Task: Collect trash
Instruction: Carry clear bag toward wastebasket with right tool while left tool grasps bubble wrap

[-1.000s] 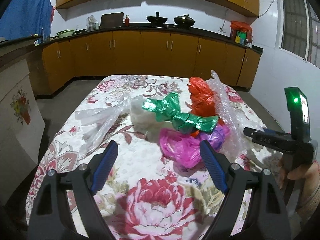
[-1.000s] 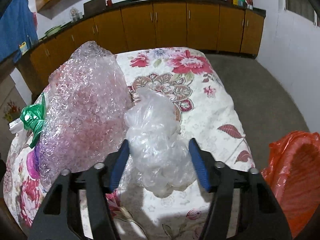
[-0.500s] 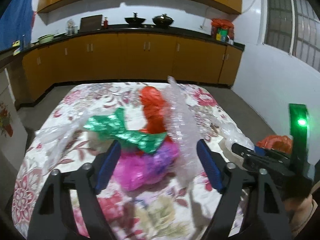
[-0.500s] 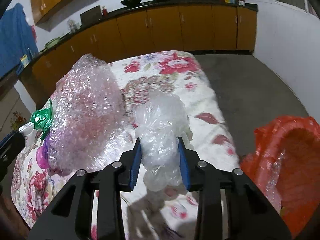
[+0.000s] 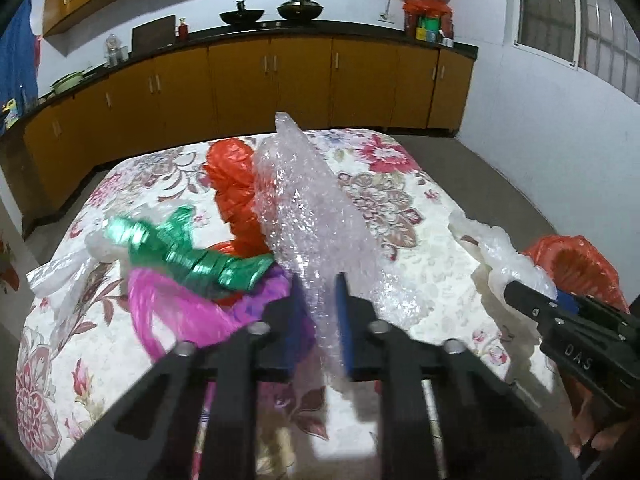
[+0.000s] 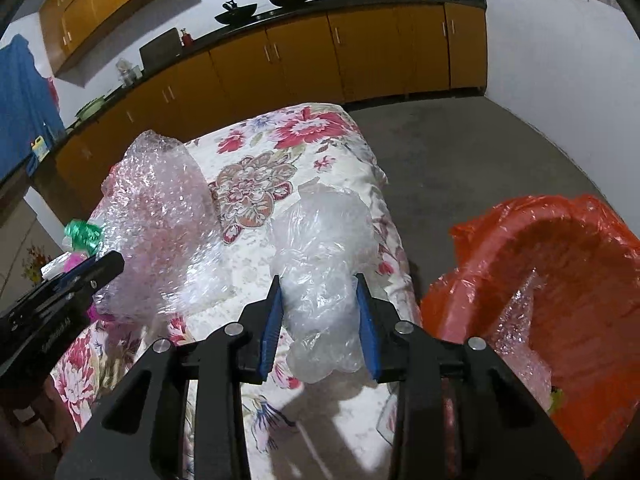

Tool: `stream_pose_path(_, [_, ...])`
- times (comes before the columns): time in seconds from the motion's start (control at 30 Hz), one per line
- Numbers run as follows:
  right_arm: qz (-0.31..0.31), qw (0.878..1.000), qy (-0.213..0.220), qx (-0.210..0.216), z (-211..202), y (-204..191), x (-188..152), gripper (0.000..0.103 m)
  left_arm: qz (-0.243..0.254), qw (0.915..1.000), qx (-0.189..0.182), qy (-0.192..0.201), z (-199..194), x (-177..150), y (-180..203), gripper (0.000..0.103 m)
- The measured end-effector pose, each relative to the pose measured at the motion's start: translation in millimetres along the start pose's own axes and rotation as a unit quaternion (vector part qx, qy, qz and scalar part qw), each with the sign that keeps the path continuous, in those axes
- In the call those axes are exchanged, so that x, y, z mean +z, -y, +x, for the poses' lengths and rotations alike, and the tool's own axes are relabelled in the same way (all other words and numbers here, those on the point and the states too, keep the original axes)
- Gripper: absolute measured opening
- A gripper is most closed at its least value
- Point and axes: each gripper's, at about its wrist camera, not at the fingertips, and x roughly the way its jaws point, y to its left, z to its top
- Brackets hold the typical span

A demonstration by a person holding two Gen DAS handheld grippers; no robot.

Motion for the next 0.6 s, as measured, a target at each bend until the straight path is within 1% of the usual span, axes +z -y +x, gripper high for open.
stream_pose_path(0.07, [0.003, 1.000, 0.000, -0.001, -1.7, 3.0, -1.4, 0.035, 0.004, 1.0000, 0.000, 0.005, -3.2, -1.3, 2.2, 0.007])
stream_pose_path(0.2, [0.008, 1.000, 0.002, -0.002, -3.5, 7.0, -1.6, 0.035, 0.016, 0.9995, -0.006, 0.025, -17.1, -4.1, 6.5, 0.005])
stream_pose_path(0.6, [0.017, 1.000, 0.016, 0.002, -21.6, 13.4, -5.4, 0.035, 0.022, 0.9962, -0.028, 0.079, -68.1, 1.2, -3.0, 0.004])
